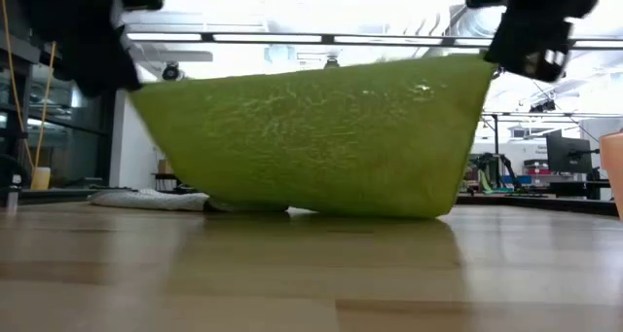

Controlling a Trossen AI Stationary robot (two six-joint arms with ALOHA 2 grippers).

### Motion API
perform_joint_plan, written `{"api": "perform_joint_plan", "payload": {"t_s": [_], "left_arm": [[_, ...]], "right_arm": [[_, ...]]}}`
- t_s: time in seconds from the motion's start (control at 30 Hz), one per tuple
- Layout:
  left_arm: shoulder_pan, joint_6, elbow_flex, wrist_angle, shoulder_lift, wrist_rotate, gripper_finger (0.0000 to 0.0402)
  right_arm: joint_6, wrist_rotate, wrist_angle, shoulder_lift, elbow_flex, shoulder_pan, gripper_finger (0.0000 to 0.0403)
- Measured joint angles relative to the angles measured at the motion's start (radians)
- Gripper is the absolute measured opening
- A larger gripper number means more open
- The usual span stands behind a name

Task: Fold microfiber towels
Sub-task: Fold the green microfiber towel

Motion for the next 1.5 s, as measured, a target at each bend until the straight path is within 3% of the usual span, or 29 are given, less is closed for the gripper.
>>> {"api": "perform_joint_plan", "payload": {"t_s": [0.2, 0.43, 0.57, 0.77, 1.0, 1.5], "left_arm": [[-0.11, -0.171, 0.001, 0.138, 0.124, 0.001, 0.0], [-0.135, -0.217, 0.0, 0.207, 0.142, 0.018, 0.0], [-0.081, -0.146, -0.001, 0.185, 0.094, 0.02, 0.0], [0.084, 0.029, -0.002, 0.064, 0.03, -0.011, 0.0], [0.265, 0.153, -0.002, -0.016, 0.059, -0.015, 0.0], [0.378, 0.215, -0.001, 0.023, 0.162, 0.011, 0.0]], "right_arm": [[0.117, -0.023, 0.081, 0.0, -0.052, 0.064, 0.0], [0.136, -0.078, 0.09, 0.001, -0.053, 0.076, 0.0], [0.093, -0.085, 0.062, 0.0, -0.035, 0.04, 0.0], [0.007, -0.051, -0.064, 0.0, -0.002, -0.077, 0.0], [-0.062, 0.013, -0.124, 0.0, -0.018, -0.196, 0.0], [-0.067, -0.006, -0.142, 0.059, -0.033, -0.264, 0.0]]}}
